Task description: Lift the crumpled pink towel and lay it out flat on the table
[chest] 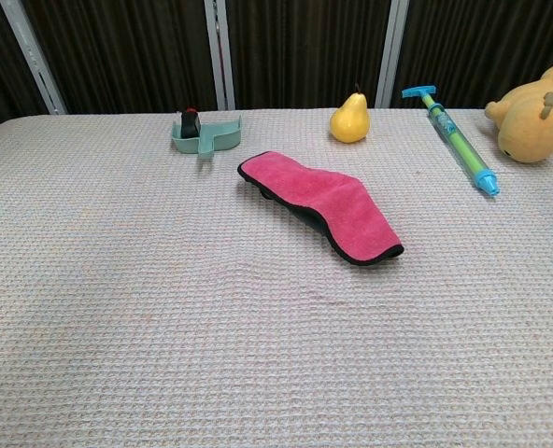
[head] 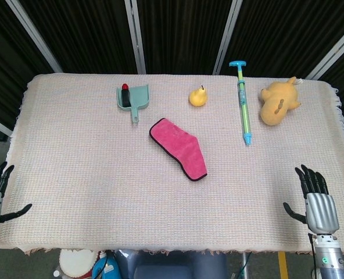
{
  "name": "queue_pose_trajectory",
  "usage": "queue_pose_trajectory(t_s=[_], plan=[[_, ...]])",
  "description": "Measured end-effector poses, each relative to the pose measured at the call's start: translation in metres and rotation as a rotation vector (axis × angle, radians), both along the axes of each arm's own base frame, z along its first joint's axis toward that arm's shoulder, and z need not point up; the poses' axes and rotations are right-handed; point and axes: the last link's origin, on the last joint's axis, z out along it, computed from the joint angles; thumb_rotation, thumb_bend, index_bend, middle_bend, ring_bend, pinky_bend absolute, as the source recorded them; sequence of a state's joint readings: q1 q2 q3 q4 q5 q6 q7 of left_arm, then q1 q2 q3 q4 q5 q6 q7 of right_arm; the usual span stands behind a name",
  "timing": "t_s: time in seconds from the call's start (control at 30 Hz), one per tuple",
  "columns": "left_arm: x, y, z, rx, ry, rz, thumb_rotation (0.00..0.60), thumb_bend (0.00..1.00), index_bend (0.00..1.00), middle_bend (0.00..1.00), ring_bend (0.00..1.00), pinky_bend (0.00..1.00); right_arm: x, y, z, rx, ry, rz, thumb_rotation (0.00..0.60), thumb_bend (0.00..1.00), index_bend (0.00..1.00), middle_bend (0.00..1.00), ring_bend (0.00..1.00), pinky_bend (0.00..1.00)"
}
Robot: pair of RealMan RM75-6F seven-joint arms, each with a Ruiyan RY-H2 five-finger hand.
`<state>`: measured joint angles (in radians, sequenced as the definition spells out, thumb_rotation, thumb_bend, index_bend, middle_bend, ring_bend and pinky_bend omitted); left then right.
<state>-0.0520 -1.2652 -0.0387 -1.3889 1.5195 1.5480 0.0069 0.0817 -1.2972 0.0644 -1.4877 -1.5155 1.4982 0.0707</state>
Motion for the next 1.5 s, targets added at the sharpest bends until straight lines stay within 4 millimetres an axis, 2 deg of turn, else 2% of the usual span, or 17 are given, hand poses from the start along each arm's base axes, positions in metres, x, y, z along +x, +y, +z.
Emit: queue_pose_trajectory(t_s=[0.33, 0.47, 0.63, 0.77, 0.97, 1.27, 1.5], plan=[[-0.001, 0.000, 0.000, 0.001, -0.002, 0.002, 0.600, 0.00, 0.00, 0.00, 0.00, 0.00, 0.009, -0.004, -0.008, 0.029, -0.005, 0.062, 0.600, 0.28, 0.00, 0.00, 0.00, 0.00], [-0.002, 0.001, -0.001, -0.001, -0.006, 0.011, 0.600, 0.00, 0.00, 0.00, 0.00, 0.00, 0.018, -0.014, -0.016, 0.057, -0.021, 0.126, 0.600, 0.28, 0.00, 0.00, 0.00, 0.00], [-0.002, 0.005, -0.005, -0.006, 0.004, 0.018, 0.600, 0.00, 0.00, 0.00, 0.00, 0.00, 0.034, -0.034, -0.028, 0.124, -0.027, 0.243, 0.600, 0.28, 0.06, 0.02, 0.00, 0.00], [-0.002, 0.007, -0.009, -0.015, 0.023, 0.021, 0.600, 0.00, 0.00, 0.00, 0.00, 0.00, 0.054, -0.052, -0.046, 0.182, -0.017, 0.336, 0.600, 0.28, 0.06, 0.02, 0.00, 0.00], [-0.005, 0.008, -0.013, -0.016, 0.043, 0.035, 0.600, 0.00, 0.00, 0.00, 0.00, 0.00, 0.076, -0.065, -0.081, 0.252, -0.017, 0.379, 0.600, 0.28, 0.07, 0.02, 0.00, 0.00], [-0.011, 0.011, -0.012, -0.013, 0.048, 0.051, 0.600, 0.00, 0.00, 0.00, 0.00, 0.00, 0.097, -0.074, -0.139, 0.315, -0.018, 0.357, 0.600, 0.28, 0.07, 0.02, 0.00, 0.00], [-0.012, 0.012, -0.013, -0.011, 0.044, 0.049, 0.600, 0.00, 0.00, 0.00, 0.00, 0.00, 0.107, -0.084, -0.169, 0.311, -0.010, 0.343, 0.600, 0.28, 0.06, 0.02, 0.00, 0.00]])
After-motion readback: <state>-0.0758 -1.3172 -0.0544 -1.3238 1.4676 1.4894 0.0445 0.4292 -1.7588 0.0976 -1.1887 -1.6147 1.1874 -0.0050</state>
